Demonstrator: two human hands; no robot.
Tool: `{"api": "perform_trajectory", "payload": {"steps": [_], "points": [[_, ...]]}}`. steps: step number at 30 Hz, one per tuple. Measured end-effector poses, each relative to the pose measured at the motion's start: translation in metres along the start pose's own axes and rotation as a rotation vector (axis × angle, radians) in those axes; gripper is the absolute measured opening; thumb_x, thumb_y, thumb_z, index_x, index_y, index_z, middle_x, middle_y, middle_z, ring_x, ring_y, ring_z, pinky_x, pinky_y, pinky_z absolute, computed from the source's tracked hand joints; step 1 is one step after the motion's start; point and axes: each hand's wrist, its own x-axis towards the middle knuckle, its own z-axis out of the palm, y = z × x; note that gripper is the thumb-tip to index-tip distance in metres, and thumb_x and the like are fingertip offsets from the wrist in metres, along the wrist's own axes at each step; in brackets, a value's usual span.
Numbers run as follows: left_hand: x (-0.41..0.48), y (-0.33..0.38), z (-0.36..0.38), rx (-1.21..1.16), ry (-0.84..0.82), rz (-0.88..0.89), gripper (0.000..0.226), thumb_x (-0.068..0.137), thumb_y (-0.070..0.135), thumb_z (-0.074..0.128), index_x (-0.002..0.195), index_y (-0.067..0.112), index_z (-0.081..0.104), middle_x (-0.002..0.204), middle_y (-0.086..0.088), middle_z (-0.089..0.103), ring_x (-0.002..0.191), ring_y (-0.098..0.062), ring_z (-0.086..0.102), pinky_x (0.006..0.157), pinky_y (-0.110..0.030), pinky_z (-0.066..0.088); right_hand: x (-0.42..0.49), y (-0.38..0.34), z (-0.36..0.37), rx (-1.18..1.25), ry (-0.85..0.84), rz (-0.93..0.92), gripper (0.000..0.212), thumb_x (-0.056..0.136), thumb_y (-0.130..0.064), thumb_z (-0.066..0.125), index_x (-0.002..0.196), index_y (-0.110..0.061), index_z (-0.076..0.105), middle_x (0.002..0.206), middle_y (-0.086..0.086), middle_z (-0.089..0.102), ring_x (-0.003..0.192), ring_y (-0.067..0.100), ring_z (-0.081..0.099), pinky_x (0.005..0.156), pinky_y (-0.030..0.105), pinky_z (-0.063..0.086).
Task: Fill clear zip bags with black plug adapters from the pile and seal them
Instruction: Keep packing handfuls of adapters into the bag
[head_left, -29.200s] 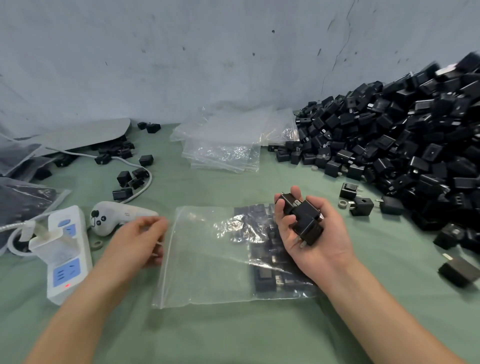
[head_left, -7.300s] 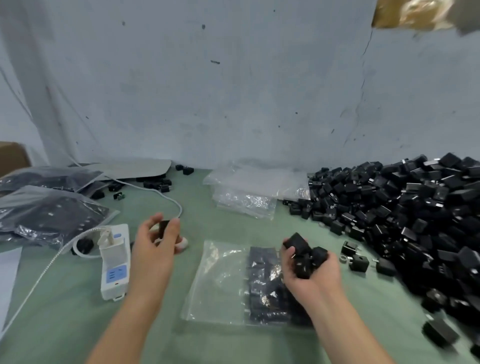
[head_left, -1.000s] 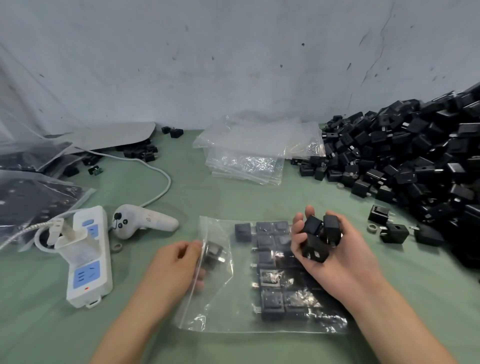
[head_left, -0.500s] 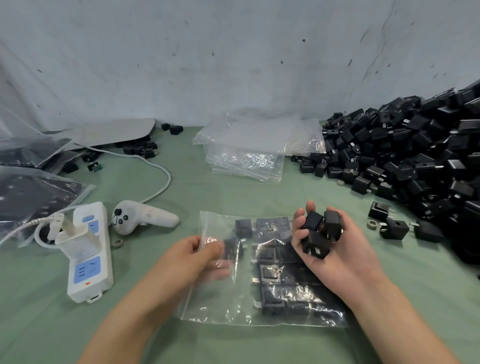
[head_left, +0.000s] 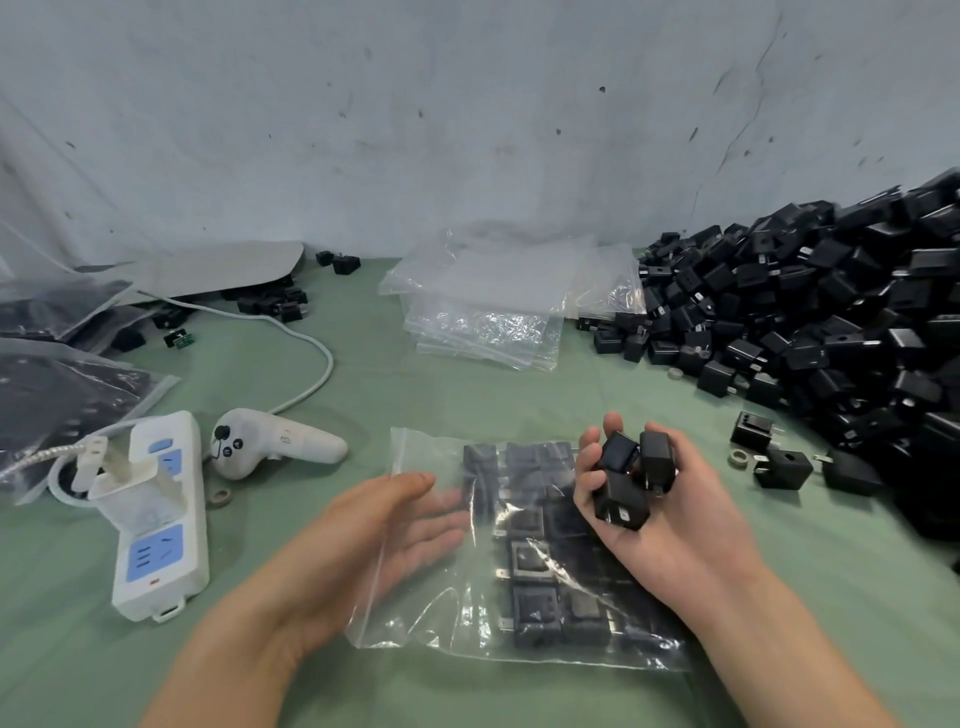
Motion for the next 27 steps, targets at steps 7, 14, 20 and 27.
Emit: {"api": "perform_trajectory", "payload": {"steps": [7, 14, 20, 27], "points": [[0.0, -0.005, 0.003, 0.009, 0.029, 0.03, 0.047, 0.083, 0.024, 0.07, 0.119, -0.002, 0.054, 0.123, -0.02, 0.067, 0.106, -0.035, 0.069, 0.078, -0.036, 0.059, -0.001, 0.0, 0.002, -0.004, 0.019, 0.004, 0.029, 0.093, -0.031, 0.056, 0.108, -0.012, 0.072, 0.099, 0.011, 0.066, 0.071, 0.022, 0.064, 0.055, 0.029, 0.052], [-0.023, 0.007, 0.016, 0.749, 0.706, 0.539, 0.02, 0.095, 0.035, 0.056, 0.113, 0.027, 0.056, 0.104, 0.004, 0.065, 0.087, -0.005, 0.063, 0.077, -0.029, 0.05, 0.001, 0.005, 0.007, -0.08, 0.032, -0.071, 0.029, 0.095, -0.032, 0.052, 0.104, -0.011, 0.07, 0.096, 0.011, 0.066, 0.072, 0.024, 0.065, 0.06, 0.031, 0.056], [-0.037, -0.014, 0.077, 0.879, 0.247, 0.783, 0.011, 0.097, 0.047, 0.054, 0.106, 0.044, 0.059, 0.095, 0.022, 0.066, 0.082, 0.002, 0.063, 0.068, -0.007, 0.044, 0.004, 0.02, 0.015, -0.075, -0.004, -0.102, 0.034, 0.096, -0.032, 0.052, 0.091, -0.007, 0.073, 0.092, 0.015, 0.068, 0.08, 0.031, 0.071, 0.072, 0.04, 0.062], [-0.032, -0.037, 0.088, 1.155, 0.094, 0.7, 0.047, 0.082, 0.068, 0.042, 0.126, 0.052, 0.047, 0.106, 0.029, 0.048, 0.107, 0.007, 0.047, 0.086, -0.009, 0.036, 0.002, 0.03, 0.019, -0.184, -0.037, -0.071, 0.026, 0.093, -0.036, 0.052, 0.093, -0.016, 0.069, 0.092, 0.01, 0.069, 0.096, 0.033, 0.072, 0.077, 0.043, 0.06]]}}
